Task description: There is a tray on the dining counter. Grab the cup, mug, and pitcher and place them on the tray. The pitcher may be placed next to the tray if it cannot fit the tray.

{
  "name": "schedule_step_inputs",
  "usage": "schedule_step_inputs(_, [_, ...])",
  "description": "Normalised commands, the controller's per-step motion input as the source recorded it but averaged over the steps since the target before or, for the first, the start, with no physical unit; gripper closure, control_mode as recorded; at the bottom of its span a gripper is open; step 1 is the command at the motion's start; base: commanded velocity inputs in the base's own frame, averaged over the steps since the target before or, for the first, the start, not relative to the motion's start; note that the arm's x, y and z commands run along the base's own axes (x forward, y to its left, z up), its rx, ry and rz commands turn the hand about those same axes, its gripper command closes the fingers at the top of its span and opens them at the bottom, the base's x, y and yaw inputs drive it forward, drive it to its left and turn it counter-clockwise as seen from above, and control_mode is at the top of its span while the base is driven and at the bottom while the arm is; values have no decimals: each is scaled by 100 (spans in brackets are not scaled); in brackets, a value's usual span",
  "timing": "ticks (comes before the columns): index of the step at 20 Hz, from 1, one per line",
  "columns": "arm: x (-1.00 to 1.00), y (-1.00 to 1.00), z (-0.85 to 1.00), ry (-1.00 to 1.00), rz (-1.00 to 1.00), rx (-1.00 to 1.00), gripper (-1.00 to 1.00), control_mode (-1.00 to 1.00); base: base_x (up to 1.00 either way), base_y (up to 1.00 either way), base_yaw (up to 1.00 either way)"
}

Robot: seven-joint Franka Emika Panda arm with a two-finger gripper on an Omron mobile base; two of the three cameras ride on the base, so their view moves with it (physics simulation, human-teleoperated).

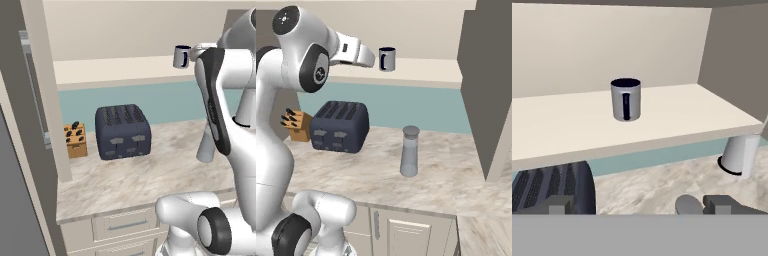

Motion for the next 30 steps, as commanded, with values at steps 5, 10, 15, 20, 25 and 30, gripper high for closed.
schedule_step_inputs(5, [28, 0, -14, 0, 0, 0, -100, -100, 0, 0, 0])
schedule_step_inputs(10, [25, 0, -19, 0, 0, 0, -100, -100, 0, 0, 0])
schedule_step_inputs(15, [20, 0, -13, 0, 0, 5, -100, -100, 0, 0, 0])
schedule_step_inputs(20, [15, 0, -3, 0, 0, 9, -100, -100, 0, 0, 0])
schedule_step_inputs(25, [18, 0, 0, 0, 0, 10, -100, -100, 0, 0, 0])
schedule_step_inputs(30, [25, 0, -2, 0, 0, 7, -100, -100, 0, 0, 0])
